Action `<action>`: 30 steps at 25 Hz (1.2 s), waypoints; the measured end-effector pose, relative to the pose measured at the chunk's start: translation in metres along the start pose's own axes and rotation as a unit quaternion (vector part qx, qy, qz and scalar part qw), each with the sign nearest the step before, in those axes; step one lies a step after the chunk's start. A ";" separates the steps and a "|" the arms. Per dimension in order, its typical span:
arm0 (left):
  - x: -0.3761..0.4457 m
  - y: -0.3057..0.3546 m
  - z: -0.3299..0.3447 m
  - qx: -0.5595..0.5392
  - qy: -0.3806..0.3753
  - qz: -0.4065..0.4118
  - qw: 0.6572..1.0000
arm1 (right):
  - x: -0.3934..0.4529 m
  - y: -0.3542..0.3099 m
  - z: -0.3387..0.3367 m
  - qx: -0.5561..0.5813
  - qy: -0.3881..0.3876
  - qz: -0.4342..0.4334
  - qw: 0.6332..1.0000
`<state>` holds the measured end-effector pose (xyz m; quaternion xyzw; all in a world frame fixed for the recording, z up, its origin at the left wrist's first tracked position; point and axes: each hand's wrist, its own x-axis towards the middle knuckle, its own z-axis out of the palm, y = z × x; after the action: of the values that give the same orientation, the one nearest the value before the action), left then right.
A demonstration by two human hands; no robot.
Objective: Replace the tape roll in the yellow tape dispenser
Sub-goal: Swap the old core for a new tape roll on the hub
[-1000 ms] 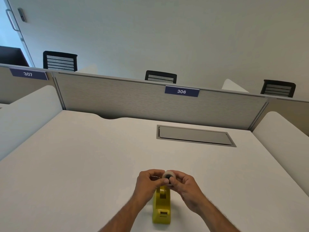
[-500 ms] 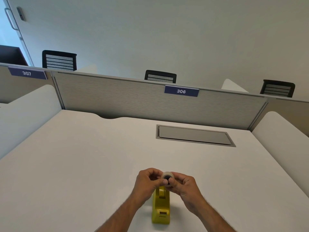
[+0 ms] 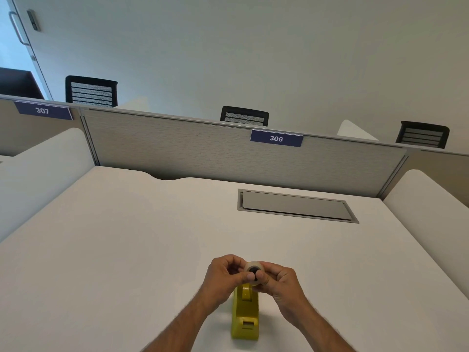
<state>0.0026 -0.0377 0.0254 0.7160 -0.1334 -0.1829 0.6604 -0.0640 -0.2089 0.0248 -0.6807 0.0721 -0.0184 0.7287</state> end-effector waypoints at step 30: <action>-0.007 -0.001 0.011 0.065 0.143 0.001 0.988 | 0.001 0.012 0.003 0.076 0.077 0.027 0.994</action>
<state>-0.0088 -0.0448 0.0242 0.7762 -0.0499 -0.0683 0.6248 -0.0633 -0.2048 0.0125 -0.6174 0.1449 -0.0571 0.7711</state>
